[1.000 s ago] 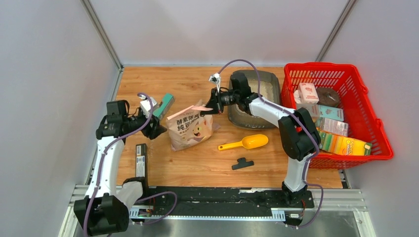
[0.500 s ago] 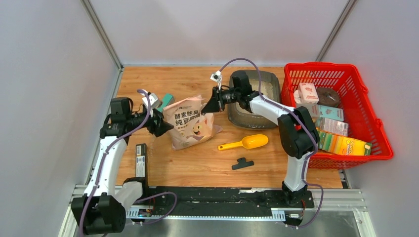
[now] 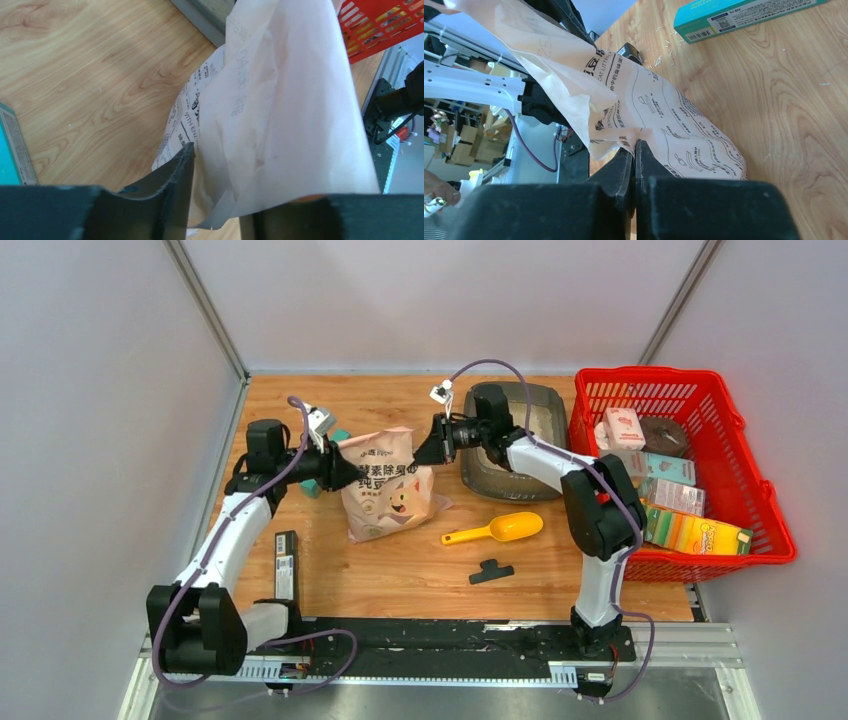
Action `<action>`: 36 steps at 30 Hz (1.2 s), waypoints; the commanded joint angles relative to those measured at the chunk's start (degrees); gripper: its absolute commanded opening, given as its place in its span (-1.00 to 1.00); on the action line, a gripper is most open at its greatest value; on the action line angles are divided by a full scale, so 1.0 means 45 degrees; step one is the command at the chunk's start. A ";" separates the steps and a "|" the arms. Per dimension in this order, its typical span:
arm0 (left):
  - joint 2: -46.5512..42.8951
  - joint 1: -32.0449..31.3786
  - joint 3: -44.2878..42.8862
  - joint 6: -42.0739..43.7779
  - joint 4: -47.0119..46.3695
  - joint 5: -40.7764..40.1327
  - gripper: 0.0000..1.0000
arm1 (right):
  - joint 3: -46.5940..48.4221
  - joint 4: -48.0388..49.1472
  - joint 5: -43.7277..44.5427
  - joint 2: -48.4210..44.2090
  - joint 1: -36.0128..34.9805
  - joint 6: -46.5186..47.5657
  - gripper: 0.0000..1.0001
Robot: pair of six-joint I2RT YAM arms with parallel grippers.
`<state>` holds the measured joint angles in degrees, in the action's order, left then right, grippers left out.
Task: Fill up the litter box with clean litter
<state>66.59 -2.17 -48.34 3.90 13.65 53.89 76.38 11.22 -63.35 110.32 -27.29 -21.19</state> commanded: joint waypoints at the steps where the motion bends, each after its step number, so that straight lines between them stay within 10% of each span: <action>1: 0.0436 0.0131 -0.0273 -0.1255 -0.0475 -0.0042 -0.26 | -0.0078 0.3012 -0.0765 -0.0180 0.0049 -0.2068 -1.00; 8: 0.0905 0.1008 -0.0391 -0.3304 -0.1117 -0.0783 -0.84 | -0.0177 0.3638 -0.1564 -0.0181 0.0555 -0.3433 -1.00; 19: 0.3015 0.1401 -0.0803 -0.8461 -0.2069 0.2438 -1.00 | 0.0566 0.6056 -0.3461 0.1303 0.1318 -1.0891 -1.00; 23: 0.3192 0.1421 -0.1250 -0.7941 -0.0577 0.1974 -0.92 | 0.0994 0.5672 -0.3578 0.1500 0.1493 -1.1562 -1.00; 25: 0.2900 0.1382 -0.1290 -0.6944 -0.0261 0.1504 -0.25 | 0.1267 0.5631 -0.3559 0.1499 0.1513 -1.1502 -1.00; 27: 0.2528 0.1265 -0.1193 -0.6378 -0.0415 0.1208 -0.14 | 0.1366 0.5456 -0.3539 0.1519 0.1513 -1.1424 -1.00; 36: 0.3073 0.0756 -0.0059 -0.8288 -0.2838 0.1345 -0.42 | 0.1542 0.2768 -0.3246 0.1480 0.1552 -1.0254 -1.00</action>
<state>80.14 1.37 -49.89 -29.19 6.46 60.69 78.74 28.80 -76.01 119.07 -20.64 -67.31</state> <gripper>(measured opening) 0.345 0.008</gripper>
